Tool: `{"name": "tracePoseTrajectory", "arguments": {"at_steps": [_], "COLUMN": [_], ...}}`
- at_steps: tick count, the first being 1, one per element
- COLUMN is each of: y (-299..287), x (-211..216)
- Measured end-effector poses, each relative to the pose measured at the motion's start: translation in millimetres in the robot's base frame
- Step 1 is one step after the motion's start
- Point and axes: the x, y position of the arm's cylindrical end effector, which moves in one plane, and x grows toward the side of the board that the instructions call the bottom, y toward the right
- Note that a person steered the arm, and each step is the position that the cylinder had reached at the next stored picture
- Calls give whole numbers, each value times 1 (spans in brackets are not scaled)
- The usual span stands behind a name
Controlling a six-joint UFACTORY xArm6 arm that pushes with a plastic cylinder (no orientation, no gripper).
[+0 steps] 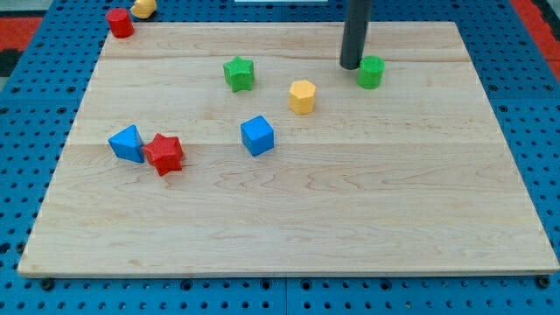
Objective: Point your arm to the yellow hexagon
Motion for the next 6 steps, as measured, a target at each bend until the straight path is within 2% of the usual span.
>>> {"name": "tracePoseTrajectory", "arguments": {"at_steps": [1, 5, 6], "y": [-67, -79, -83], "x": [-1, -7, 16]}}
